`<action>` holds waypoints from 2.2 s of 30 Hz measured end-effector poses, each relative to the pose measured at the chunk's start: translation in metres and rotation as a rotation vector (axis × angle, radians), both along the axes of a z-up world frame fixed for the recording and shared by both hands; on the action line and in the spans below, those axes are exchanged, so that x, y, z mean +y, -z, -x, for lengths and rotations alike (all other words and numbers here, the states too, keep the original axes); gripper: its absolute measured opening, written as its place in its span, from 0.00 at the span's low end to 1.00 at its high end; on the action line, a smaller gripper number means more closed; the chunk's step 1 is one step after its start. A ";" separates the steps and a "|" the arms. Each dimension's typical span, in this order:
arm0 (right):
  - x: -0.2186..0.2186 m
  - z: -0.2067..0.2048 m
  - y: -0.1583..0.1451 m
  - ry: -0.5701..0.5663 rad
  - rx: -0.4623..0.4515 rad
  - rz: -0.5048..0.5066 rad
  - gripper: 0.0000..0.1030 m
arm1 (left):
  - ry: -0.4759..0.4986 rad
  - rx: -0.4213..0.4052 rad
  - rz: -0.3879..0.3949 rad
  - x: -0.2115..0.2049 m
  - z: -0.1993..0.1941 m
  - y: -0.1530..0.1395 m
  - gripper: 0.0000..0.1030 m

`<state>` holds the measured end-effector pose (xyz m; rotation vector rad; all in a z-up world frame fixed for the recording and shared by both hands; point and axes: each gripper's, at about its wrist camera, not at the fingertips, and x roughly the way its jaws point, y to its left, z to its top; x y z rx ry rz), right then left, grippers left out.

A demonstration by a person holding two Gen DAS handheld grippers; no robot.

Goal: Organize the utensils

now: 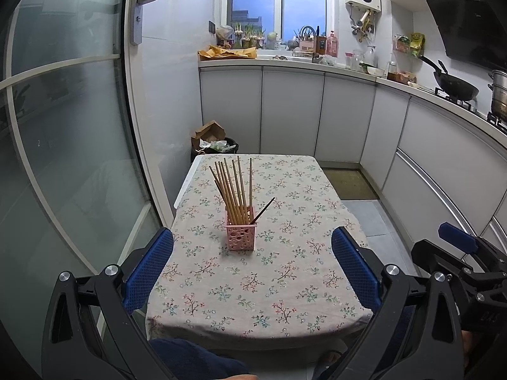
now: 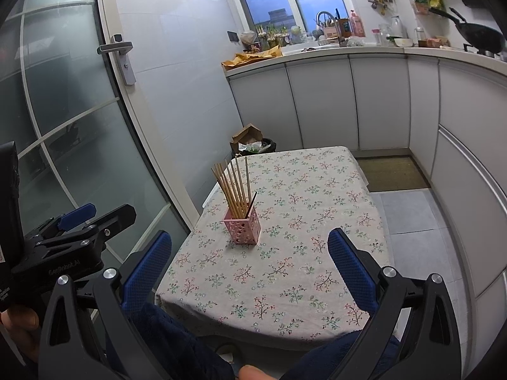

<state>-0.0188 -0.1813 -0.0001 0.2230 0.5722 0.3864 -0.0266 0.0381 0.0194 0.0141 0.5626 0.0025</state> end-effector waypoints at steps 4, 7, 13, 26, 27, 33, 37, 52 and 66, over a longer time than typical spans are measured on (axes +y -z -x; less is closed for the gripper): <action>0.000 0.000 0.000 -0.001 -0.001 0.001 0.93 | -0.001 0.002 -0.004 0.001 0.000 0.000 0.93; 0.000 0.001 0.001 -0.002 -0.002 0.002 0.93 | 0.000 0.002 -0.003 0.003 -0.001 0.001 0.93; 0.001 0.000 0.001 -0.004 -0.002 0.002 0.93 | -0.003 -0.008 -0.012 0.005 -0.002 0.002 0.93; 0.000 0.000 0.001 -0.002 -0.002 -0.004 0.93 | 0.000 0.004 -0.018 0.002 -0.003 0.003 0.93; 0.000 0.000 0.001 -0.003 -0.001 -0.005 0.93 | -0.001 0.003 -0.019 0.002 -0.003 0.003 0.93; 0.002 0.000 0.002 -0.007 0.000 -0.004 0.93 | -0.002 0.007 -0.012 0.004 -0.004 0.003 0.93; 0.002 0.000 0.001 -0.006 0.000 -0.005 0.93 | 0.005 0.006 -0.011 0.004 -0.004 0.003 0.93; 0.003 -0.001 0.001 -0.006 0.000 -0.003 0.93 | 0.006 0.005 -0.007 0.003 -0.003 0.003 0.93; 0.003 -0.001 -0.001 -0.006 -0.001 -0.009 0.93 | 0.008 0.003 -0.011 0.001 -0.001 0.004 0.93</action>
